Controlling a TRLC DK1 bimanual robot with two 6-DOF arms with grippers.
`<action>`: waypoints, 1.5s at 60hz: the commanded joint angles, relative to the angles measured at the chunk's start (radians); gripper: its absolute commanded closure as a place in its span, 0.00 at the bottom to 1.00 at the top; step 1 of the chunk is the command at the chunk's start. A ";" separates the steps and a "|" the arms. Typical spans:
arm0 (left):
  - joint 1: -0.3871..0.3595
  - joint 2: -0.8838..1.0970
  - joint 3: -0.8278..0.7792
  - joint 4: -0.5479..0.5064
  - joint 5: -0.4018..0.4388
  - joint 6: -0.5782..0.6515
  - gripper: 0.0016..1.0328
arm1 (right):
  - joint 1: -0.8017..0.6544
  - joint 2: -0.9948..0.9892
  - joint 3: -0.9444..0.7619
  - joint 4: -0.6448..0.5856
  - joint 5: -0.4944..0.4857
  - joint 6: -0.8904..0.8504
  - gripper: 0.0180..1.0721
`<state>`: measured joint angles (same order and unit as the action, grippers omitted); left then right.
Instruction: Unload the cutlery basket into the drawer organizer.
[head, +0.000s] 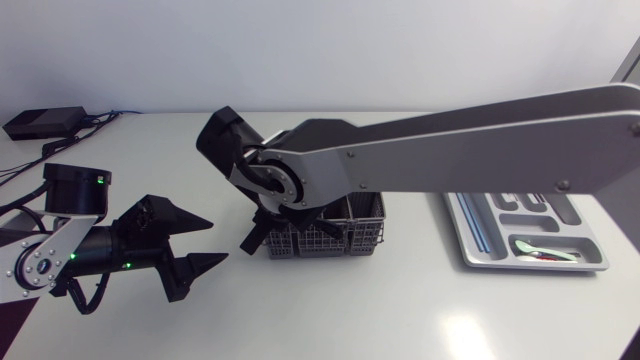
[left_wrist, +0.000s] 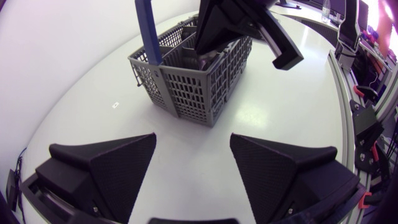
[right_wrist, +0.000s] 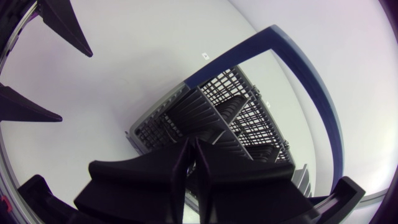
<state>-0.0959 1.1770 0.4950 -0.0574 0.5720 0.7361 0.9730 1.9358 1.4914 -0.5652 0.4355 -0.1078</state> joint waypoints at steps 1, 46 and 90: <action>-0.008 0.009 -0.026 0.004 0.014 -0.004 0.19 | 0.003 -0.006 -0.014 -0.009 -0.018 0.019 0.94; -0.013 -0.039 -0.027 -0.028 0.012 -0.017 0.19 | 0.124 -0.101 -0.049 0.039 0.045 -0.311 0.94; -0.041 -0.100 -0.001 -0.084 -0.006 -0.041 0.19 | 0.185 -0.390 -0.289 0.248 0.100 -0.636 0.94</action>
<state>-0.1234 1.0954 0.4942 -0.1295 0.5678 0.7204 1.1496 1.5871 1.2297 -0.3325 0.5251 -0.7086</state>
